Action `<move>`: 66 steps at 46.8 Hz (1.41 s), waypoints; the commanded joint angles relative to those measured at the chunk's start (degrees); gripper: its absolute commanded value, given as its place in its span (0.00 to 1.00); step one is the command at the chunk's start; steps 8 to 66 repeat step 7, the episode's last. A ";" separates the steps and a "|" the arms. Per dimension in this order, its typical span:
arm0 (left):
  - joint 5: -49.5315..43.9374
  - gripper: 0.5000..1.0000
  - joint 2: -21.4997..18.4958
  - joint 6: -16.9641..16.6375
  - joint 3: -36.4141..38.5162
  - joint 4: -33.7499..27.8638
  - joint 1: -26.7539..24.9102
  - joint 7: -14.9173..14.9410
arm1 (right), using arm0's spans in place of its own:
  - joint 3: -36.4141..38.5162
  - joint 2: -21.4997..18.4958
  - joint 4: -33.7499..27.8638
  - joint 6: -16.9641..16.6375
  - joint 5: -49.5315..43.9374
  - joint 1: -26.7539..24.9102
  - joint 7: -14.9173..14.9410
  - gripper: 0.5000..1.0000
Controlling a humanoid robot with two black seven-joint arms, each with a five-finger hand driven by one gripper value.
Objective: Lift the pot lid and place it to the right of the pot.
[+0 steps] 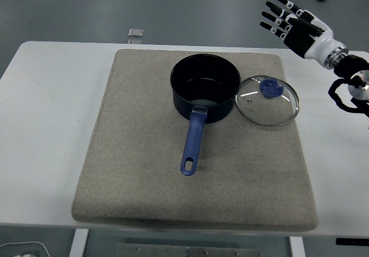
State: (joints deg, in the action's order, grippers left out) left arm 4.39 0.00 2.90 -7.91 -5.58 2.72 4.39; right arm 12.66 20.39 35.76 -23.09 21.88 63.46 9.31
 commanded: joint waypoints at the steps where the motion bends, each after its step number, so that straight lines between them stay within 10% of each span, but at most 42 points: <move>1: 0.00 1.00 0.00 0.00 0.00 0.04 0.00 0.00 | -0.09 0.00 0.18 -0.11 -0.09 -0.01 0.00 0.79; 66: 0.00 1.00 0.00 0.00 0.00 -0.13 0.00 0.00 | 0.00 0.00 0.19 -0.11 -0.09 -0.09 0.00 0.79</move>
